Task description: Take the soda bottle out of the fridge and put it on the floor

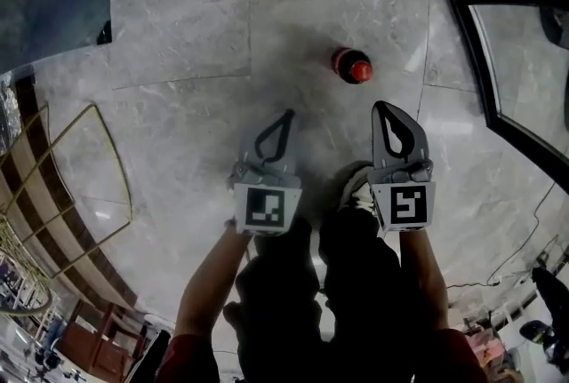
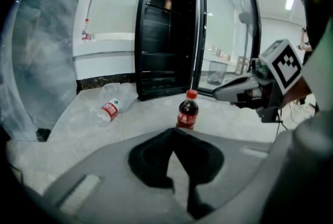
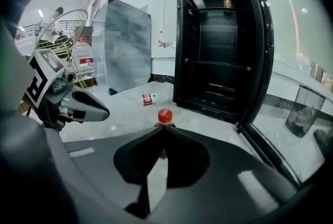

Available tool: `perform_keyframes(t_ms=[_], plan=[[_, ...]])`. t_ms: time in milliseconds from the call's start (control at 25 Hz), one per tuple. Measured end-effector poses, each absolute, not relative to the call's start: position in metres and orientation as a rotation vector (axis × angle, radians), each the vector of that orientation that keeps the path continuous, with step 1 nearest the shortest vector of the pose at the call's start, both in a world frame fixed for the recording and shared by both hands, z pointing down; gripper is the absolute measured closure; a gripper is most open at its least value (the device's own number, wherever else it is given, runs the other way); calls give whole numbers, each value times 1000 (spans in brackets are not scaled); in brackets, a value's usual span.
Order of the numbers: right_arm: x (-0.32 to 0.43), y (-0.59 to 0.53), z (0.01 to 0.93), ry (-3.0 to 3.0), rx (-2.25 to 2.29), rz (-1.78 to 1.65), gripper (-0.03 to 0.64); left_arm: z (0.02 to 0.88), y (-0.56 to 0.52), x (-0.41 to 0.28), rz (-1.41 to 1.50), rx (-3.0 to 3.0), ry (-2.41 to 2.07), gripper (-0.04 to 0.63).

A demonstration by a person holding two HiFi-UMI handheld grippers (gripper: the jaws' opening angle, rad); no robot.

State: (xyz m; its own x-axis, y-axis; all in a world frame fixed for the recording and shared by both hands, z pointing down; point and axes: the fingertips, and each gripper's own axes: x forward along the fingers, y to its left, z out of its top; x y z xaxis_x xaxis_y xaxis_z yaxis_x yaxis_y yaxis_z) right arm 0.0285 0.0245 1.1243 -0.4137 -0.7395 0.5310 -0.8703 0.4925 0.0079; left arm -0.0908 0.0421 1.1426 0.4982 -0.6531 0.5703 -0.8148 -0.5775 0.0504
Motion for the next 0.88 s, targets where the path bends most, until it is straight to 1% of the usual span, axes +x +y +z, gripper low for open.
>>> perform_keyframes(t_ms=[200, 440, 880], plan=[[37, 30, 1047, -2233, 1338, 446, 615, 1059, 45, -86, 760, 2413, -1211, 595], [35, 36, 934, -2249, 1242, 451, 615, 931, 34, -84, 757, 2399, -1237, 595], [22, 25, 679, -2266, 1208, 477, 615, 660, 21, -101, 706, 2363, -1346, 595]])
